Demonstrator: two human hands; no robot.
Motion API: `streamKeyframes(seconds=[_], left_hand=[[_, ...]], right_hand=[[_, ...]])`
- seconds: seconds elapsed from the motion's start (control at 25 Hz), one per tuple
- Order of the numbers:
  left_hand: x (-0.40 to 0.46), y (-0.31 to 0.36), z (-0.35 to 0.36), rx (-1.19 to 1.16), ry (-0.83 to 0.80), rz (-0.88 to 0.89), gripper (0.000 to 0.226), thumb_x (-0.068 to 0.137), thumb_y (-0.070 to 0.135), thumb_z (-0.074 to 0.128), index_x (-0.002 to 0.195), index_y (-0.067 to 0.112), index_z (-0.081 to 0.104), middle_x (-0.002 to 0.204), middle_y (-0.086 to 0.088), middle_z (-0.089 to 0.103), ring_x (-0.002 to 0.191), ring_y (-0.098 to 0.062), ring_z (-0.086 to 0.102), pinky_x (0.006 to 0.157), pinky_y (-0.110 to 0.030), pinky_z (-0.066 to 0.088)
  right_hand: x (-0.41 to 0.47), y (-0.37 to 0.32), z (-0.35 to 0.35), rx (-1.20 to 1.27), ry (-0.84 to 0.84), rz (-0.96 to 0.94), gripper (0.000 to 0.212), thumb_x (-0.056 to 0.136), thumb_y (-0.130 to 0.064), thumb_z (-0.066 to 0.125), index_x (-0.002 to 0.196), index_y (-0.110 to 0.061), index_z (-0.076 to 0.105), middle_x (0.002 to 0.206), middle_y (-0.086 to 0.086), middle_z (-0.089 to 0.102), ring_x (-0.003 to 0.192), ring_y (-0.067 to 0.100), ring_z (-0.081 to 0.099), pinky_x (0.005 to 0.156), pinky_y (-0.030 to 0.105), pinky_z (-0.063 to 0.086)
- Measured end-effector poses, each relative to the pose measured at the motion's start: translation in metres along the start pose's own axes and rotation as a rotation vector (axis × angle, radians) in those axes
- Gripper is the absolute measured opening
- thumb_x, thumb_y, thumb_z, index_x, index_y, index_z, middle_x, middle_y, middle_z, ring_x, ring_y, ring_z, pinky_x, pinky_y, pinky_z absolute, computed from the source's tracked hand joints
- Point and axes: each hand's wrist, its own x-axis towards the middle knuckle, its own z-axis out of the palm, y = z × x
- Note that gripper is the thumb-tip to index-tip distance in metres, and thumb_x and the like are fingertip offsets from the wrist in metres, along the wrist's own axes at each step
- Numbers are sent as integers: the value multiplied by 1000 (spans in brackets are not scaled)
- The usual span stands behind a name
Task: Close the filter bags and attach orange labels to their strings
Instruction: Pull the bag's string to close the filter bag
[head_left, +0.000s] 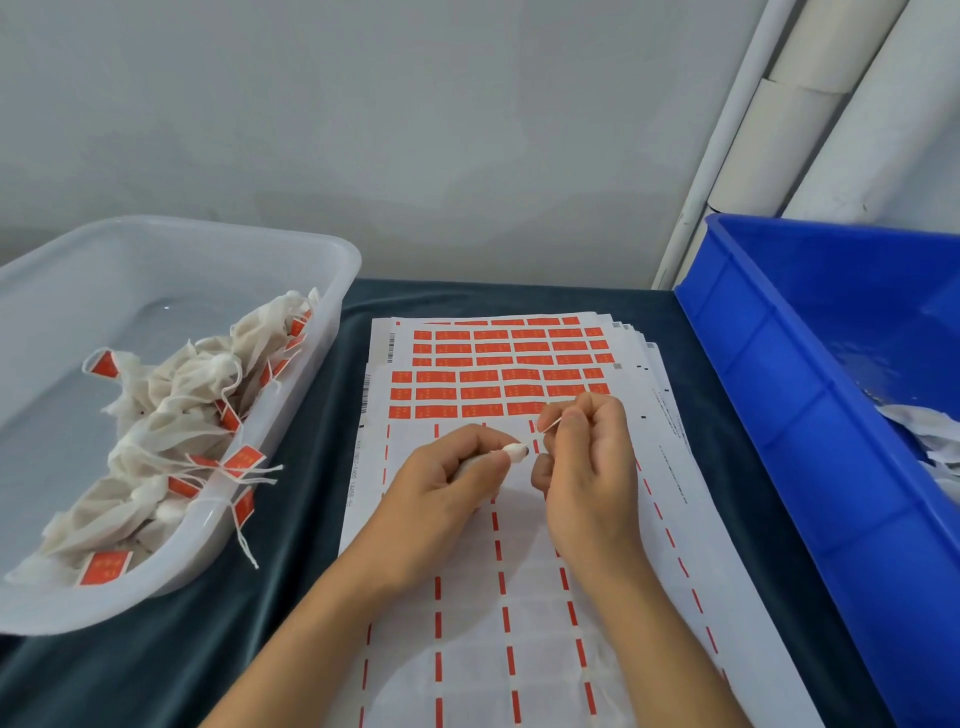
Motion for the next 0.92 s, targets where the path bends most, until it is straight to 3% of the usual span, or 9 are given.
streamKeyframes(seconds=[0.16,0.32,0.44,0.56,0.68,0.8,0.92], left_hand=[[-2,1,-3,20,-13,-5,19,104,45,53,109,48,71,88,9,70,81,-5,65,76,-12,51],[-3,2,-1,9,32,20,19,104,34,58,92,36,72,90,10,74,89,-12,70,81,-16,55],[-2,2,-1,-13,88,-3,19,105,27,60,90,29,72,91,11,76,93,-11,72,81,-15,55],[-1,1,-2,-75,147,-43,18,104,29,60,93,25,73,91,11,77,92,-11,72,80,-20,56],[-1,1,0,-94,178,-46,18,103,31,60,94,25,73,90,13,77,90,-8,73,74,-16,56],[-2,0,3,-118,178,-47,19,104,33,60,91,30,73,90,14,76,90,-7,72,71,-9,54],[-2,1,4,-121,184,-53,21,104,34,59,88,38,73,91,14,76,91,-6,71,71,-7,52]], right_hand=[[1,-4,-5,-35,-95,-11,13,110,-24,48,102,-24,58,80,-13,62,64,6,57,58,19,49],[0,-10,-8,-163,-115,-104,7,102,-29,63,99,-35,63,94,-14,69,87,12,68,70,22,60],[5,-12,-15,-170,-38,-109,4,99,-31,68,97,-35,69,95,-18,72,86,10,71,69,16,58],[11,-13,-21,-181,74,-40,5,100,-35,65,101,-36,69,98,-26,72,94,1,69,71,18,60],[18,-16,-26,-225,188,49,8,102,-32,63,99,-38,68,95,-29,71,95,-2,69,76,21,58],[32,-22,-36,-432,171,72,10,101,-34,63,93,-39,65,96,-30,66,90,3,69,72,20,55],[46,-18,-33,-738,79,44,5,101,-35,64,101,-35,68,106,-17,69,93,5,65,85,24,55]])
